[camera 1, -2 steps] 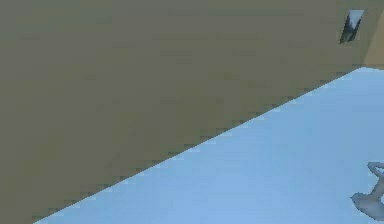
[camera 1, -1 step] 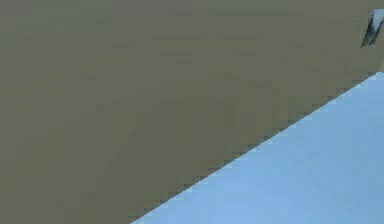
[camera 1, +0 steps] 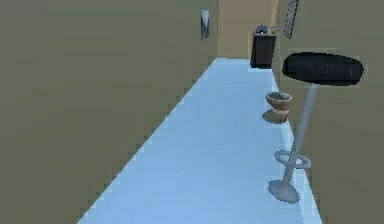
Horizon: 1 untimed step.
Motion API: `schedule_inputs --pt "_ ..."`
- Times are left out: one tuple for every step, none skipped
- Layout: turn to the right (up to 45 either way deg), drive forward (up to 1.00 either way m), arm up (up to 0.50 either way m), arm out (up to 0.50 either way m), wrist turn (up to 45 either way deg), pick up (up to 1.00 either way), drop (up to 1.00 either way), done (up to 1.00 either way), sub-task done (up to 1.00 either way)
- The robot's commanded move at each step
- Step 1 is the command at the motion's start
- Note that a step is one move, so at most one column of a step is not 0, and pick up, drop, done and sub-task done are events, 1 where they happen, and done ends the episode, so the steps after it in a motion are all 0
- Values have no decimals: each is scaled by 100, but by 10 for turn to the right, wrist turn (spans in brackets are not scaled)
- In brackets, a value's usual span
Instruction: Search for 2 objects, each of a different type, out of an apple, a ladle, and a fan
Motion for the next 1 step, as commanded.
schedule_inputs --pt "0 100 0 0 0 0 0 0 0"
